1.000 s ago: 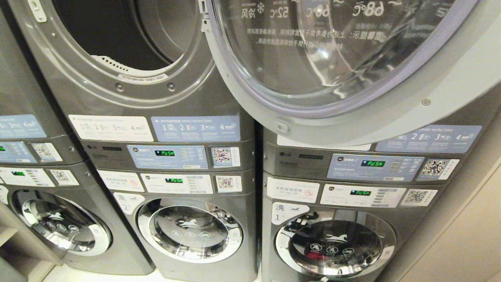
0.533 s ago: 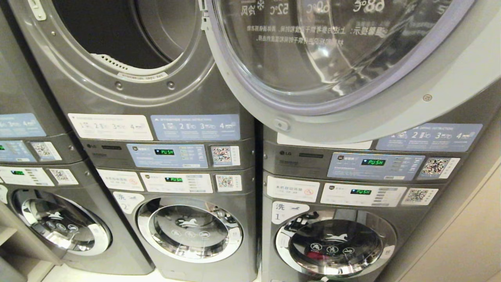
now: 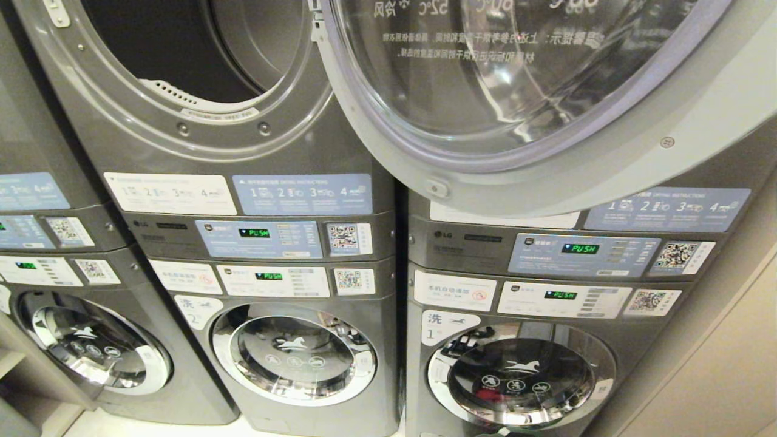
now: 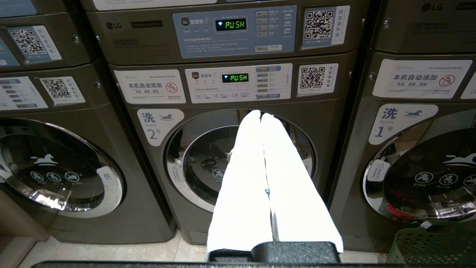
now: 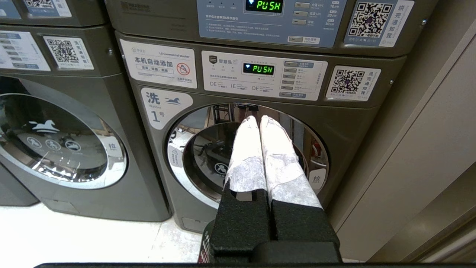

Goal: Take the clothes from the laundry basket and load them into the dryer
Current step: Take the clothes out of the basket

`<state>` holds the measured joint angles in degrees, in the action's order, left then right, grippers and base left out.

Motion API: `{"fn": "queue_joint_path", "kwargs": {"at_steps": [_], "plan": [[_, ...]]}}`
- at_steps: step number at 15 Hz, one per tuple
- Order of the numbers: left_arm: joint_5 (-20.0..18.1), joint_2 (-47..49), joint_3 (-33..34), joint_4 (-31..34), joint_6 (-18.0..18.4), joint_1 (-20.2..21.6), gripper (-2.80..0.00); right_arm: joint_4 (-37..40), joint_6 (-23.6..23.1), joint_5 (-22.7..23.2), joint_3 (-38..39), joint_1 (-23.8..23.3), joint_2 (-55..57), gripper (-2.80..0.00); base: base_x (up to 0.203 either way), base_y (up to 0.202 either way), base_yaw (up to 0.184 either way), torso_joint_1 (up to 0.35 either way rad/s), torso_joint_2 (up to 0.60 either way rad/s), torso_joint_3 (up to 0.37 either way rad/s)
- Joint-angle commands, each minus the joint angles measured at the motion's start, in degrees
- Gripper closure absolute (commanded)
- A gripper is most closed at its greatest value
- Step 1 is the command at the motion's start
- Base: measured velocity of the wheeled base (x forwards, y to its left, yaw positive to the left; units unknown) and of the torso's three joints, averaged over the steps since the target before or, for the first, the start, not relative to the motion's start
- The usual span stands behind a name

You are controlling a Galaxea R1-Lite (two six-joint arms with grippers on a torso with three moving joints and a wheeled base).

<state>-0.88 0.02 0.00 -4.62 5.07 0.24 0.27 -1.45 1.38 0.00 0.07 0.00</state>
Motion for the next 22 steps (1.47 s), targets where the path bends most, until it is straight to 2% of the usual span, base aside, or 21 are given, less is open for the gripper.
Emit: {"fn": "queue_joint_path", "kwargs": {"at_steps": [1,22], "plan": [[0.0,-0.11,1.93,-0.04,0.03,0.02,0.0,0.0,0.04,0.03,0.09,0.01,0.09,0.0,0.0,0.0,0.0,-0.051,0.1,0.058],[0.0,-0.11,1.92,-0.04,0.03,0.02,0.0,0.0,0.31,-0.06,0.09,0.01,0.09,0.0,0.0,0.0,0.0,-0.059,0.13,0.068]]}}
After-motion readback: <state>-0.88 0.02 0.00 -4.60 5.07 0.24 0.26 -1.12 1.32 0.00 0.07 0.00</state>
